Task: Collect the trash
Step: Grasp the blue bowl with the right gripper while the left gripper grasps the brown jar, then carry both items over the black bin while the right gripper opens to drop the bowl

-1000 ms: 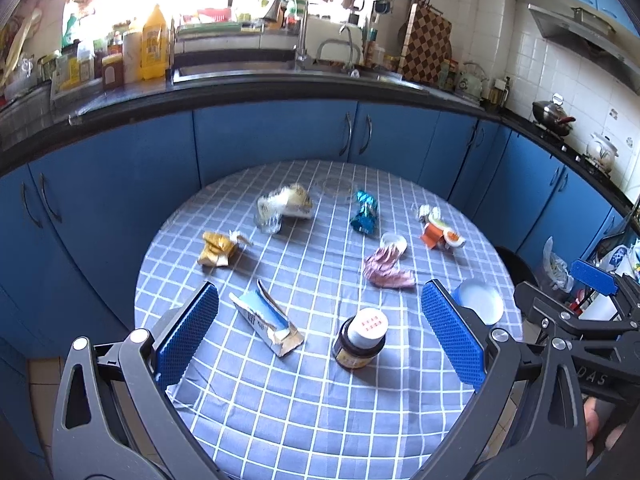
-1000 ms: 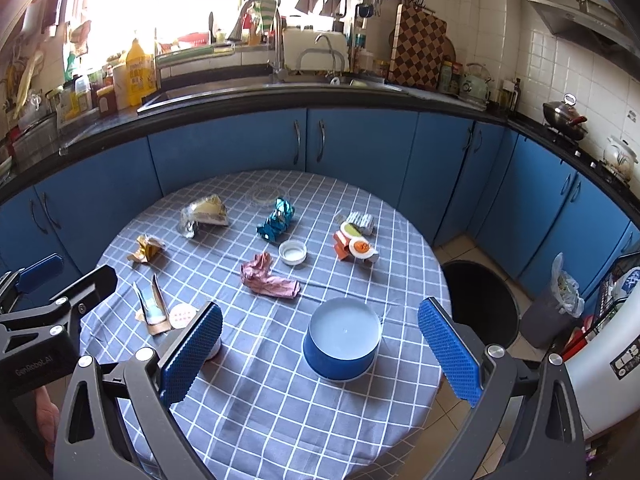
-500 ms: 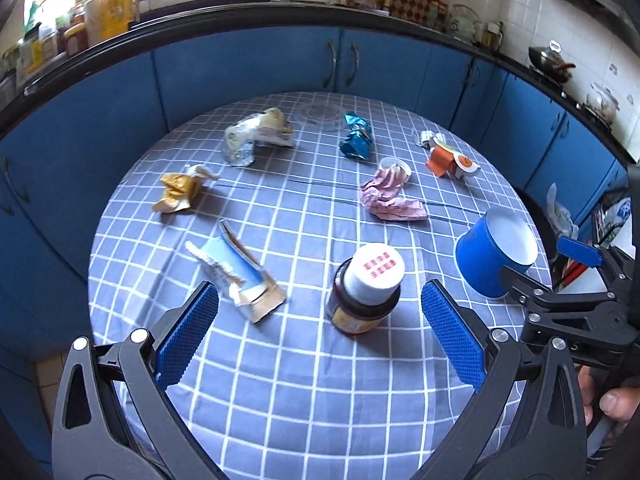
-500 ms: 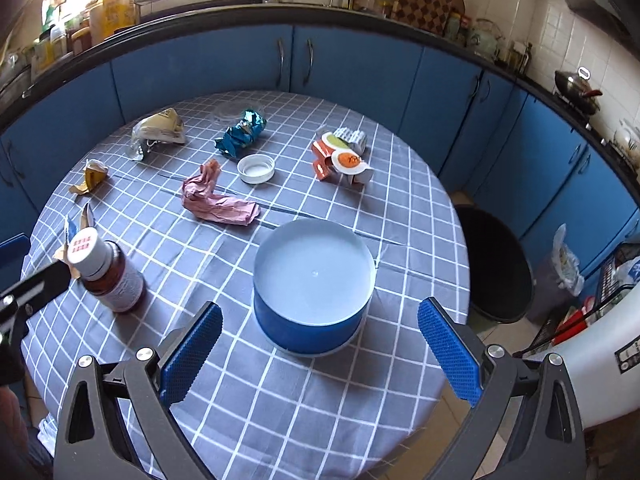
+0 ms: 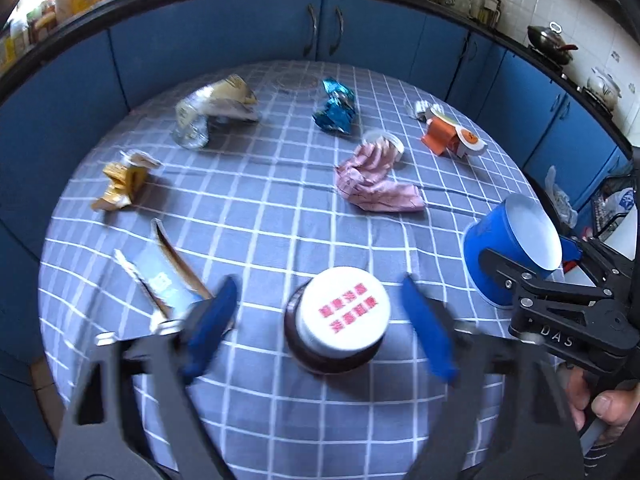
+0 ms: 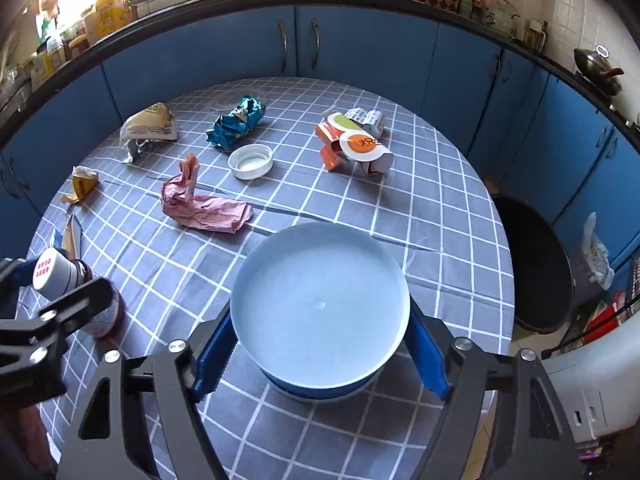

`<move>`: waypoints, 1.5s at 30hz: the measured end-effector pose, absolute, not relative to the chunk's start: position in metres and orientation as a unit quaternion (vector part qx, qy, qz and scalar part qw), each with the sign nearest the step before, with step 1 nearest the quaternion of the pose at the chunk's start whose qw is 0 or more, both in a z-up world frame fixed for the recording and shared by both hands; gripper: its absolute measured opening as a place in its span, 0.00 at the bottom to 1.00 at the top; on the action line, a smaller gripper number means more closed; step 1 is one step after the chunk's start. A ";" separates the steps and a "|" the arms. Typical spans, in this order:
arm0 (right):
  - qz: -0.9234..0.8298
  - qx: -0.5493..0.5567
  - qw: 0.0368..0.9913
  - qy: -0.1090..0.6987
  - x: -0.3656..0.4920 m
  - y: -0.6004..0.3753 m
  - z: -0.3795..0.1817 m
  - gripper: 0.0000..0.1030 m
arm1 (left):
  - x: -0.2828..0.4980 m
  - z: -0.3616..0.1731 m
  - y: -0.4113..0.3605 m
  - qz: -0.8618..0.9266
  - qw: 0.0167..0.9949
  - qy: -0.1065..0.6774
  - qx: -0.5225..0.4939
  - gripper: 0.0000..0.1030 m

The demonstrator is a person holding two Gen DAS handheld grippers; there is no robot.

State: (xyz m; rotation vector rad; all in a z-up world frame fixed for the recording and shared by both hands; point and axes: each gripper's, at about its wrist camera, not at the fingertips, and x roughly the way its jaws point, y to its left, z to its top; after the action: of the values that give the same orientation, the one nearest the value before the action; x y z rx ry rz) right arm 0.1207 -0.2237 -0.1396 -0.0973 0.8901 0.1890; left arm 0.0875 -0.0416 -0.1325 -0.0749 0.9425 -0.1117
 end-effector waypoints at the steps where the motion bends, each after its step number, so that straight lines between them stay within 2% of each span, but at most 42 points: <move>1: 0.094 -0.052 0.901 0.421 0.119 -0.223 -0.138 0.71 | 0.090 -0.134 -0.043 -0.059 0.885 0.460 -0.040 0.46; 10: 0.059 -0.052 0.924 0.373 0.126 -0.249 -0.109 0.72 | 0.116 -0.114 -0.064 -0.056 0.896 0.438 -0.046 0.46; 18: 0.014 -0.041 0.933 0.358 0.137 -0.298 -0.100 0.72 | 0.151 -0.092 -0.132 -0.101 0.903 0.416 -0.020 0.46; 32: -0.056 0.032 0.930 0.361 0.167 -0.404 -0.112 0.72 | 0.199 -0.094 -0.243 -0.167 0.895 0.414 0.017 0.46; 45: -0.068 0.066 0.933 0.347 0.191 -0.437 -0.117 0.73 | 0.231 -0.086 -0.285 -0.183 0.900 0.395 0.017 0.46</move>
State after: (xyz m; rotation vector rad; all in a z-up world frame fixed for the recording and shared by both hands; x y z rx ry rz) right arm 0.1914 -0.4369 -0.1170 0.1352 0.7091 -0.1400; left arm 0.2307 -0.2852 -0.0857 0.0349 0.8172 -0.3781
